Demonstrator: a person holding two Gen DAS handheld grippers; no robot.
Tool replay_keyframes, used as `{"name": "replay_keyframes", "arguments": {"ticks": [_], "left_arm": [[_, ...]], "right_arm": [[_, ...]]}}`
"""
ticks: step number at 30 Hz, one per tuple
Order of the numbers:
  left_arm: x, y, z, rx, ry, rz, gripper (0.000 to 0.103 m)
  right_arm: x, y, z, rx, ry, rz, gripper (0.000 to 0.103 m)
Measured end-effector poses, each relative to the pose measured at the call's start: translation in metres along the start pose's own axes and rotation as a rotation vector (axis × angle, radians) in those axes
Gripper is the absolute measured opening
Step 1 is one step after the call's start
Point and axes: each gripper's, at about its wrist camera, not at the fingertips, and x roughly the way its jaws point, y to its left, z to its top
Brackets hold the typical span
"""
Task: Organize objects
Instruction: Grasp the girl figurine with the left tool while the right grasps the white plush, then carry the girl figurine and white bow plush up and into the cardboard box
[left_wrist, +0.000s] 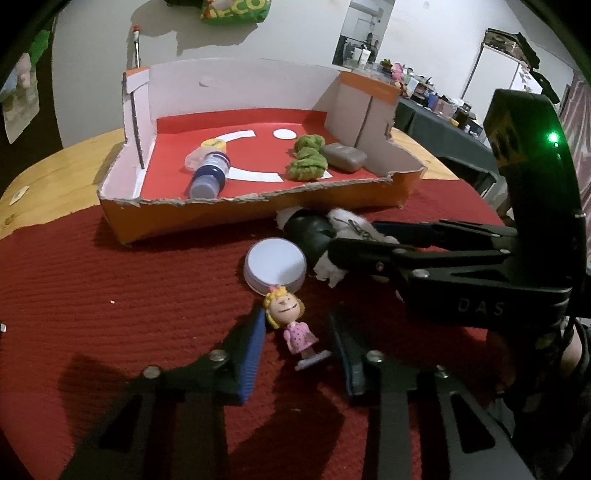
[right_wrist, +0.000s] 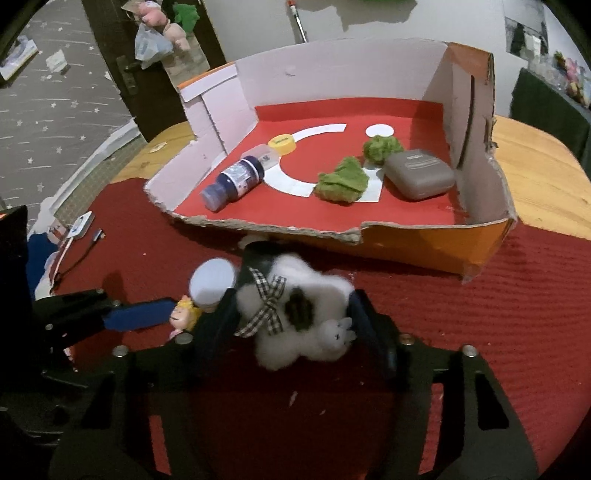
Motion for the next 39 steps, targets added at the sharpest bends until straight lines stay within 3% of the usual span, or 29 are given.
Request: {"name": "replay_keyframes", "arguments": {"ticks": [8, 19, 32, 39], "left_arm": [[-0.003, 0.002, -0.003, -0.006, 0.004, -0.022, 0.018], [-0.004, 0.002, -0.005, -0.004, 0.018, -0.007, 0.018], [-0.001, 0.0, -0.004, 0.009, 0.024, 0.013, 0.019], [-0.001, 0.0, -0.006, 0.02, 0.011, 0.019, 0.019]], "right_arm": [[-0.006, 0.004, -0.006, -0.005, -0.005, -0.006, 0.054], [-0.022, 0.006, -0.014, -0.008, -0.018, -0.024, 0.052], [-0.012, 0.01, -0.021, -0.034, -0.007, -0.061, 0.052], [-0.009, 0.027, -0.033, -0.151, -0.016, -0.158, 0.054]]}}
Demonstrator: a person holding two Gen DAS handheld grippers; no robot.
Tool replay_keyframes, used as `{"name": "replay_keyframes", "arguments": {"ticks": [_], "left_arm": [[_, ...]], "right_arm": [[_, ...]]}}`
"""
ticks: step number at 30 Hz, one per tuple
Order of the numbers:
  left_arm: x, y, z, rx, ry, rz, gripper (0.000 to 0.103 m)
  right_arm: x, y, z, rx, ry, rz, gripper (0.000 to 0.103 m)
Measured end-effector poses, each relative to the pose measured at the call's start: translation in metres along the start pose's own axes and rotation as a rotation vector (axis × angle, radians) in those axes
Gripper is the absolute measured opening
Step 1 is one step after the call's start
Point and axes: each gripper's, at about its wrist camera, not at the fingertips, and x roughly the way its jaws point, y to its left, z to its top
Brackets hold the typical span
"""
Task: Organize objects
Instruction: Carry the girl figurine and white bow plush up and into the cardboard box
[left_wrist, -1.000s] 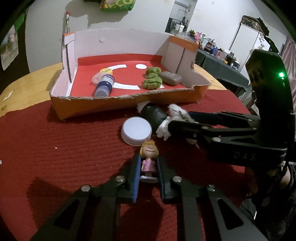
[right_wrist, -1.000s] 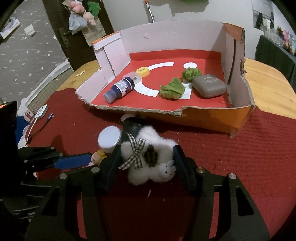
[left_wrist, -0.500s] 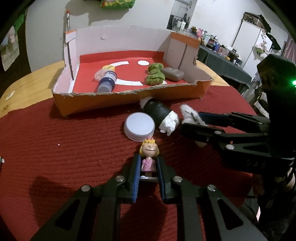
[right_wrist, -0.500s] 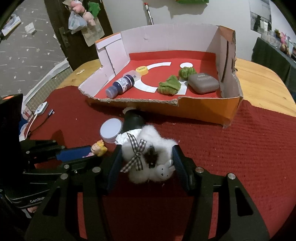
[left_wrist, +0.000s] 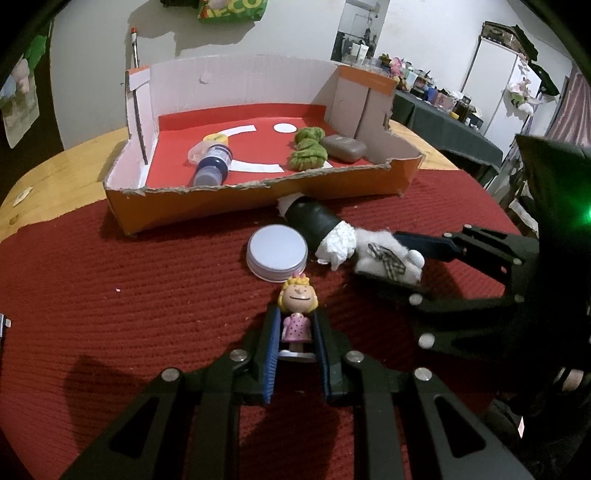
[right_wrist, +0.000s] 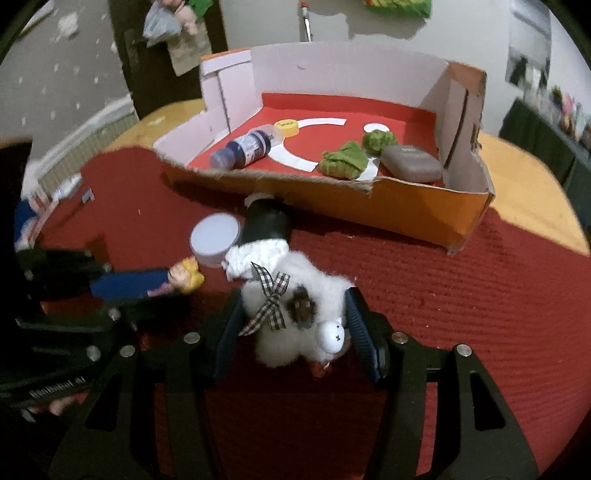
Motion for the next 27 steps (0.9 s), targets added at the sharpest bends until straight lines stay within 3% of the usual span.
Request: {"name": "replay_keyframes", "arguments": {"ticks": [9, 27], "left_arm": [[-0.005, 0.003, -0.001, -0.023, -0.006, -0.023, 0.018], [-0.03, 0.015, 0.018, -0.044, -0.085, -0.001, 0.018]], "right_arm": [[-0.006, -0.005, -0.001, 0.041, -0.027, 0.019, 0.053], [-0.041, -0.012, 0.016, 0.083, -0.121, 0.083, 0.05]]}}
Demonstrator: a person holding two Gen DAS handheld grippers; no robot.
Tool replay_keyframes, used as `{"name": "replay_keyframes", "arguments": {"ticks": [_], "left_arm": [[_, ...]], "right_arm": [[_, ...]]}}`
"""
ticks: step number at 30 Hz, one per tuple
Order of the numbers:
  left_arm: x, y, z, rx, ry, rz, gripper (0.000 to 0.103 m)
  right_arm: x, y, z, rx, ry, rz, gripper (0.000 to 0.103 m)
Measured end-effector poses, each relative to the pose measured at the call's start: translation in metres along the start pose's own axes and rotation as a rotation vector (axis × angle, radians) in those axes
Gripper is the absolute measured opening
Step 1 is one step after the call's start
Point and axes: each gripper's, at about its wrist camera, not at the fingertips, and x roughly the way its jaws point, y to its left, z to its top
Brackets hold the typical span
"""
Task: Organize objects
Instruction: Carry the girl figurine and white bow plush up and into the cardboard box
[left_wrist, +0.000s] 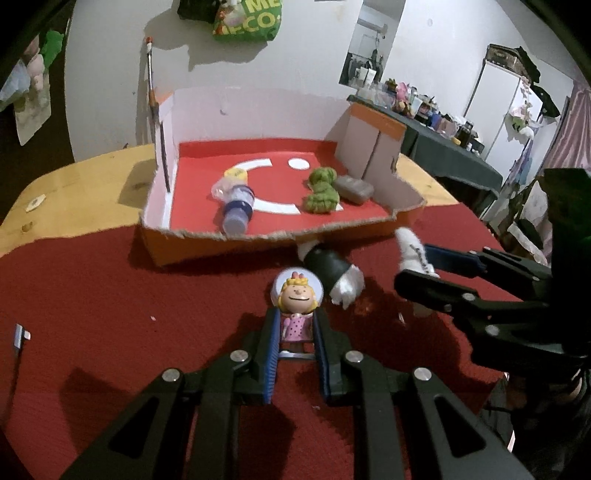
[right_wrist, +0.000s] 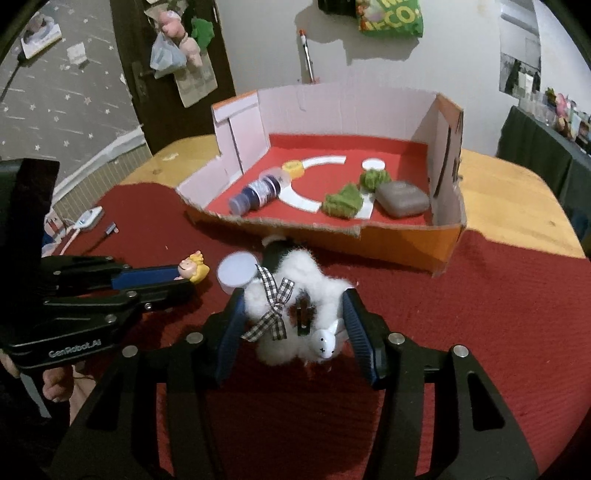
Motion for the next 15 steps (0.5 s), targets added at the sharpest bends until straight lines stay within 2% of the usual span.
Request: {"name": "replay_keyframes", "arguments": {"ticks": [6, 15], "left_arm": [[-0.004, 0.003, 0.012, 0.001, -0.027, 0.013, 0.018], [-0.002, 0.003, 0.025, 0.006, -0.04, 0.015, 0.018]], "right_arm": [[-0.01, -0.001, 0.012, 0.005, -0.041, 0.009, 0.051], [-0.01, -0.004, 0.019, 0.009, -0.05, 0.016, 0.051]]}}
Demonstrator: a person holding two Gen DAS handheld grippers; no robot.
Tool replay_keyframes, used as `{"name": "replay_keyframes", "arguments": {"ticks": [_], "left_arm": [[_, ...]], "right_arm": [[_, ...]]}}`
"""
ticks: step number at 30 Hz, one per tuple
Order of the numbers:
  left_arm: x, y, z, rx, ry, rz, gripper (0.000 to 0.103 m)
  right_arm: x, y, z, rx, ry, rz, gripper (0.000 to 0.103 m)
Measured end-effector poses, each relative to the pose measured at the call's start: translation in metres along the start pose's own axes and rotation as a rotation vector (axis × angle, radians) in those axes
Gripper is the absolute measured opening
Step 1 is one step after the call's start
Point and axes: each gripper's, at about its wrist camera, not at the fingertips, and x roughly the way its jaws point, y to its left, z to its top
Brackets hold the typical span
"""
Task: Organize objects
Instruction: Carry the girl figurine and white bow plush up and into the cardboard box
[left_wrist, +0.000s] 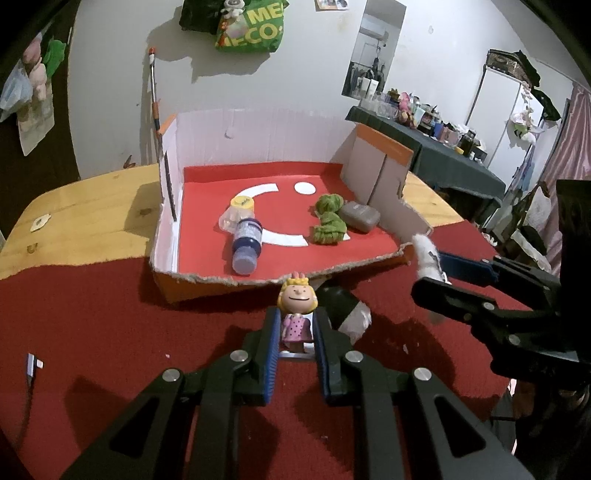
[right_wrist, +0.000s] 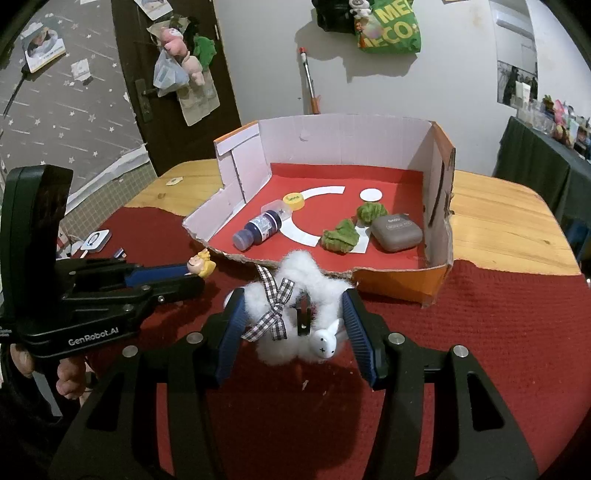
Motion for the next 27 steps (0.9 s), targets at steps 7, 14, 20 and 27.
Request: {"name": "replay_keyframes", "arguments": {"ticks": [7, 14, 20, 27], "left_arm": [[0.001, 0.0, 0.019, 0.016, -0.01, 0.0, 0.018], [0.011, 0.0, 0.037, 0.019, 0.004, -0.016, 0.018], [0.024, -0.001, 0.051, 0.018, 0.024, -0.035, 0.018], [0.047, 0.0, 0.06, 0.012, 0.082, -0.051, 0.018]], "right_arm": [[0.0, -0.005, 0.013, -0.003, -0.015, -0.001, 0.051], [0.007, -0.016, 0.026, 0.007, -0.005, 0.009, 0.05], [0.017, -0.023, 0.038, 0.01, 0.011, 0.028, 0.051], [0.035, -0.031, 0.05, 0.015, 0.056, 0.049, 0.051]]}}
